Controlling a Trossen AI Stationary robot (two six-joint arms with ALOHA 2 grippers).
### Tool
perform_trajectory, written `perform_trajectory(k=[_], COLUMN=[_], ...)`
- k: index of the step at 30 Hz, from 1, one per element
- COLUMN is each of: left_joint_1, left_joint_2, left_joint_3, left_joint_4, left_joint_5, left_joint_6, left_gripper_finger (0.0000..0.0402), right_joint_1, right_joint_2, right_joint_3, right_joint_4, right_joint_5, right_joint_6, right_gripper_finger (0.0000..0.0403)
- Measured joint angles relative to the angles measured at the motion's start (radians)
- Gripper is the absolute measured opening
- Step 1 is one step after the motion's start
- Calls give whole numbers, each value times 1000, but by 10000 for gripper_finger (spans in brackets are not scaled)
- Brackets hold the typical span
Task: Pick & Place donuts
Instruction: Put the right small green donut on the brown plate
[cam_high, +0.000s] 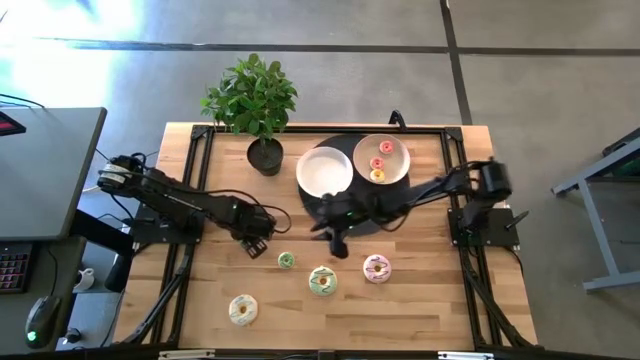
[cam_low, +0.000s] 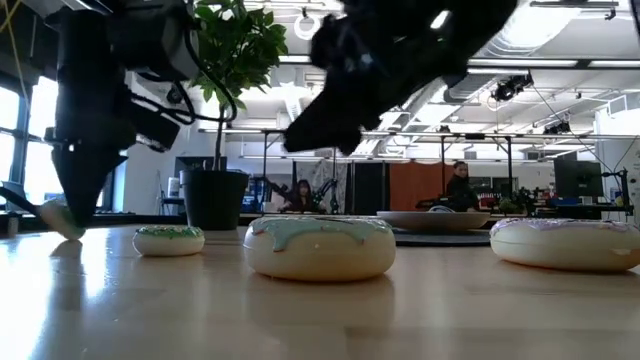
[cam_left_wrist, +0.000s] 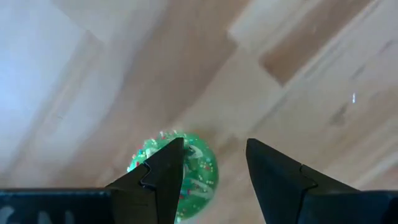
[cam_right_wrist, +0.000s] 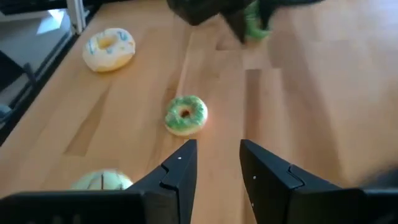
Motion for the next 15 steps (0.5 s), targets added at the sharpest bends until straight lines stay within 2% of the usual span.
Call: perform_trajectory(k=[5, 10, 15], left_joint_1=[-4, -4, -4], left_joint_2=[-57, -108, -139], left_joint_3=[21, 44, 52], left_joint_4=[-46, -104, -138], left_joint_5=[-51, -66, -145], left_joint_6=[2, 6, 26], left_gripper_finger=[170, 170, 170], right_joint_1=[22, 39, 51], right_joint_2=[128, 248, 349], right_joint_3=[120, 221, 320], right_joint_4=[11, 5, -2], right_joint_5=[-52, -44, -50], right_joint_6=[84, 133, 150], right_gripper_finger=[118, 118, 119])
